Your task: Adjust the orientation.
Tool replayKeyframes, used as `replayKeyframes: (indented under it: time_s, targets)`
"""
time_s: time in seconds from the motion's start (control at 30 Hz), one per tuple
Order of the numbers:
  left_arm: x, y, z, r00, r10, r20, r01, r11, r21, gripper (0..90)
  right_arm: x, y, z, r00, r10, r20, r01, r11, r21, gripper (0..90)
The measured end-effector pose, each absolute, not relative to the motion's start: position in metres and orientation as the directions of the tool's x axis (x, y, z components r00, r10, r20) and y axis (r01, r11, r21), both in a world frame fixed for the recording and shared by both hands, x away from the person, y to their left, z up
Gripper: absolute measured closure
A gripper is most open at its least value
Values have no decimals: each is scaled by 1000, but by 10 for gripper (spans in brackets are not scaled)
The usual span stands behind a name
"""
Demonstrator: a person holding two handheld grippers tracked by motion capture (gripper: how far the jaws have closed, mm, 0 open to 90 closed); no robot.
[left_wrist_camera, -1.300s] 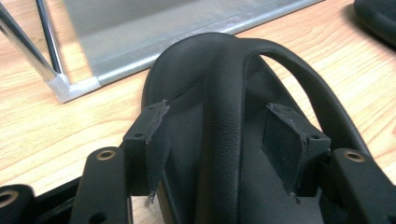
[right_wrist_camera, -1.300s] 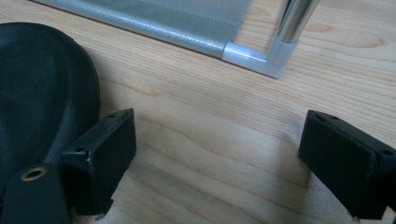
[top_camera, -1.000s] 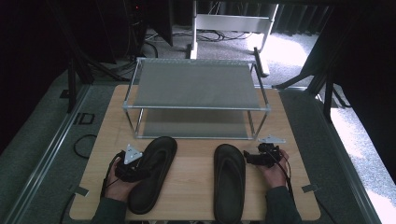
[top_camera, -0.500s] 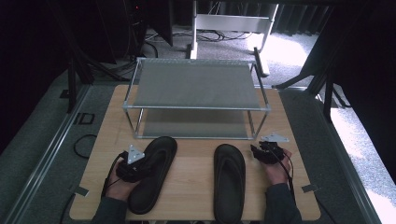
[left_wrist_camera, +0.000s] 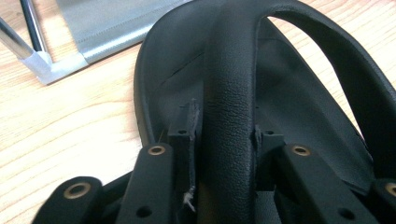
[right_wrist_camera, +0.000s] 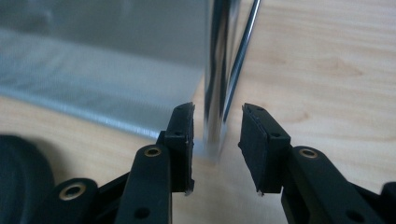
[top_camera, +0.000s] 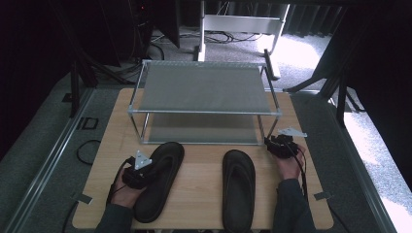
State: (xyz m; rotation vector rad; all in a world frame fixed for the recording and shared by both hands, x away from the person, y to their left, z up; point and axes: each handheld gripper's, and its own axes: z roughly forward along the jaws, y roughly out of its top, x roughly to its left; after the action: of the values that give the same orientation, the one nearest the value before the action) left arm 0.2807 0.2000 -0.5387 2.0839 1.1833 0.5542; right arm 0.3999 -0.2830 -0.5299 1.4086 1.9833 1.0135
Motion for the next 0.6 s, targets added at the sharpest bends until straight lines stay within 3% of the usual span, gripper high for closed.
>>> replayKeyframes:
  time_s: [0.37, 0.6]
  targets:
    - [280, 199, -535, 523, 852, 41, 556, -377, 740, 742, 410, -276, -527, -353, 935, -6, 555, 215, 804, 806]
    - [283, 194, -529, 530, 847, 30, 536, -362, 762, 742, 410, -276, -526, -355, 935, -5, 558, 216, 801, 809]
